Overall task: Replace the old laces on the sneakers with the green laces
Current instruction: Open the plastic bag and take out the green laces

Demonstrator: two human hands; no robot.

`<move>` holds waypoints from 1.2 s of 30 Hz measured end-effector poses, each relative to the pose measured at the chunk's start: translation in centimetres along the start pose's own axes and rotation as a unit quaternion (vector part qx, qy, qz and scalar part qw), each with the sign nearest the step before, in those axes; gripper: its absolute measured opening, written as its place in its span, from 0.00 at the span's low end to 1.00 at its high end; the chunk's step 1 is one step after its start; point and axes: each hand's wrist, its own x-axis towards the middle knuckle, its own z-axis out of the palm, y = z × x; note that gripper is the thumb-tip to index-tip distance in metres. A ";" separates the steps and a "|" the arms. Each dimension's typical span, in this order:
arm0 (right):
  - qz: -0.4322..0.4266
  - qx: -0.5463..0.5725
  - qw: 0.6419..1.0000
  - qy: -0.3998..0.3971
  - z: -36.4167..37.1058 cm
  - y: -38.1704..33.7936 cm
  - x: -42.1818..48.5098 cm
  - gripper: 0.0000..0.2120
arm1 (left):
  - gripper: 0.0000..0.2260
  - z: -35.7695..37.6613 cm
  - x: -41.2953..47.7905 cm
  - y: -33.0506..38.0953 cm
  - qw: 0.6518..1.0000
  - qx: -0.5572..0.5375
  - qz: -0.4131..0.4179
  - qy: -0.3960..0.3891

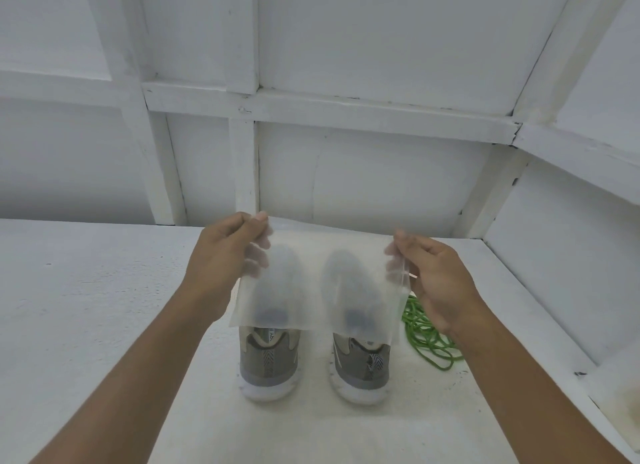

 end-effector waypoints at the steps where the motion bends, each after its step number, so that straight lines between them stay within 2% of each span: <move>1: -0.004 0.003 1.000 0.002 0.0 -0.1 0.0 0.14 | 0.12 -0.2 -0.1 0.0 1.000 0.001 -0.010 -0.002; 5: -0.018 0.010 0.999 -0.030 0.1 -1.1 -0.2 0.15 | 0.09 -0.7 0.3 0.1 0.997 0.079 -0.013 0.000; 7: -0.029 0.002 0.997 -0.068 0.3 -2.1 -0.4 0.15 | 0.14 -0.8 0.5 1.2 0.984 0.171 0.042 0.017; 9: -0.045 -0.015 0.994 -0.095 0.6 -3.1 -0.5 0.16 | 0.19 -0.5 0.2 3.1 0.956 0.271 0.115 -0.009; 12: -0.065 -0.044 0.990 -0.120 1.1 -4.3 -0.6 0.16 | 0.18 1.2 -0.4 5.9 0.883 0.400 0.215 -0.116; 14: -0.081 -0.070 0.984 -0.140 1.4 -5.1 -0.7 0.17 | 0.18 2.6 -0.5 6.7 0.848 0.429 0.249 -0.187; 16: -0.103 -0.105 0.978 -0.149 1.5 -5.8 -0.7 0.18 | 0.15 3.8 -0.3 6.7 0.830 0.438 0.265 -0.221; 18: -0.126 -0.133 0.973 -0.144 1.5 -6.2 -0.8 0.19 | 0.10 4.5 -0.1 6.6 0.832 0.431 0.274 -0.215; 21: -0.139 -0.148 0.972 -0.116 1.0 -6.3 -1.0 0.19 | 0.04 4.5 -0.1 6.4 0.863 0.388 0.263 -0.191; 24: -0.131 -0.155 0.973 -0.109 0.3 -5.8 -1.0 0.11 | 0.03 3.9 0.0 6.4 0.892 0.344 0.239 -0.170; 29: -0.150 -0.139 0.973 -0.110 0.3 -5.9 -0.7 0.03 | 0.04 3.6 0.0 6.6 0.903 0.326 0.223 -0.168; 32: -0.166 -0.136 0.969 -0.124 0.7 -6.2 -0.7 0.03 | 0.08 4.1 -0.2 7.2 0.905 0.312 0.226 -0.179; 36: -0.174 -0.159 0.960 -0.148 1.2 -6.3 -0.9 0.03 | 0.05 5.0 -0.1 7.8 0.904 0.285 0.248 -0.199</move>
